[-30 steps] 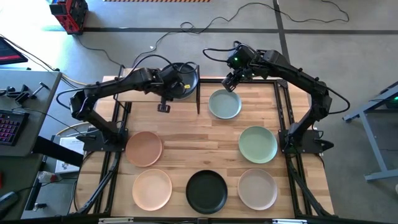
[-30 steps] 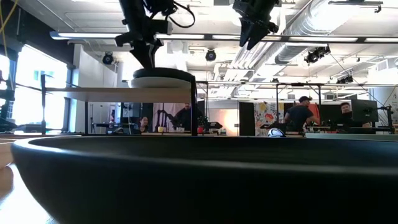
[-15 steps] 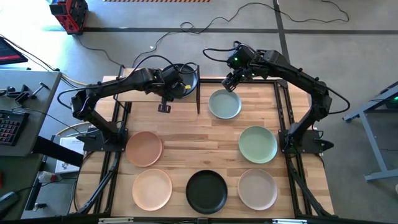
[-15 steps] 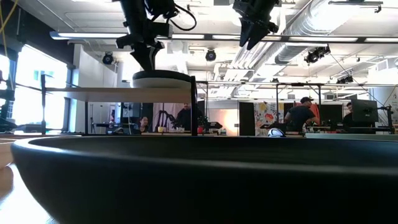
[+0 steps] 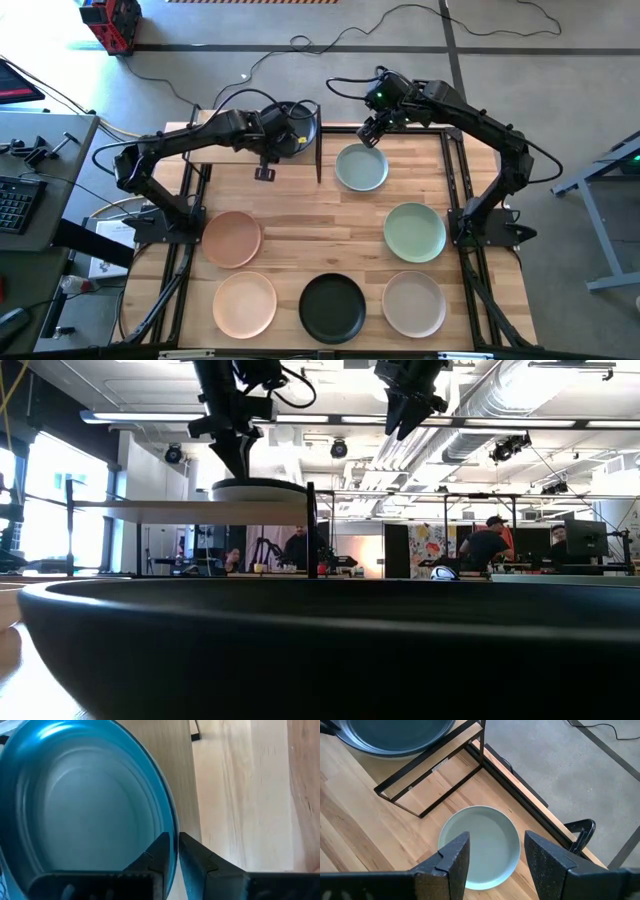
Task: Place and stack plates onto a shelf
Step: Stack the dark blue plate on top of the white plate on the shelf, then stack the green plate on top of the dark blue plate on the shelf
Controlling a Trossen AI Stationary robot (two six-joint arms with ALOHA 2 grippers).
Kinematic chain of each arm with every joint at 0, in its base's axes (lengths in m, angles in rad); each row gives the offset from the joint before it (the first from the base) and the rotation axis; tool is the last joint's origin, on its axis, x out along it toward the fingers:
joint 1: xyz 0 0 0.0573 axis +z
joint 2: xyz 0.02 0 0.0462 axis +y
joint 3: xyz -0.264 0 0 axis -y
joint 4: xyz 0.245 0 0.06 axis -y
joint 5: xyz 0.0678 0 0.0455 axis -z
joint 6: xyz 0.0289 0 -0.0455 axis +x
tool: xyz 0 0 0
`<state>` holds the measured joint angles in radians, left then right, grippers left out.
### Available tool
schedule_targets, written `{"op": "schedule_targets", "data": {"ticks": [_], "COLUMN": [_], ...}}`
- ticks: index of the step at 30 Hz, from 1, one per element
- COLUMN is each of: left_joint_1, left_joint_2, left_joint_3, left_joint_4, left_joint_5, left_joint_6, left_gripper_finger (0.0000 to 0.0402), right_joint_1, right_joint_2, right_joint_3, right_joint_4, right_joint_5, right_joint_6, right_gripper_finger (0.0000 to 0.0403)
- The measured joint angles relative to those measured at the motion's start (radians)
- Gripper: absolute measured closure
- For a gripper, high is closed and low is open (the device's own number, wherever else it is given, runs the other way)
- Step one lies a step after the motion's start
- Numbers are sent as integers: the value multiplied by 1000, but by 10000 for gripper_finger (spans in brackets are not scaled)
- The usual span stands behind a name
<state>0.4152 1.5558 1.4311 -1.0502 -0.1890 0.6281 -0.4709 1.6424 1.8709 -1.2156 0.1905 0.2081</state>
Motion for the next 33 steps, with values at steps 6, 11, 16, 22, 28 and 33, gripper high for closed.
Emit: {"op": "schedule_targets", "data": {"ticks": [6, 11, 16, 22, 28, 33], "left_joint_1": [-9, -30, -39, -37, -45, -65], "left_joint_2": [0, -1, -1, -1, -1, -2], "left_joint_3": [0, 0, 48, 136, 206, 262], "left_joint_4": [-8, -8, -11, -24, -102, -228], "left_joint_5": [4, 2, -5, -8, -8, -8], "left_joint_6": [-30, -46, -80, -116, -245, -370], "left_gripper_finger": [345, 342, 341, 341, 341, 341], "right_joint_1": [0, 0, 0, 0, 0, 8], "right_joint_2": [0, 0, 0, 0, 0, 0], "right_joint_3": [0, 0, 0, 0, -5, -5], "right_joint_4": [0, 0, 0, -15, -91, -155], "right_joint_5": [0, 0, 0, 0, -32, -102], "right_joint_6": [0, -1, -7, -8, -11, -2], "right_gripper_finger": [236, 236, 236, 236, 236, 236]}}
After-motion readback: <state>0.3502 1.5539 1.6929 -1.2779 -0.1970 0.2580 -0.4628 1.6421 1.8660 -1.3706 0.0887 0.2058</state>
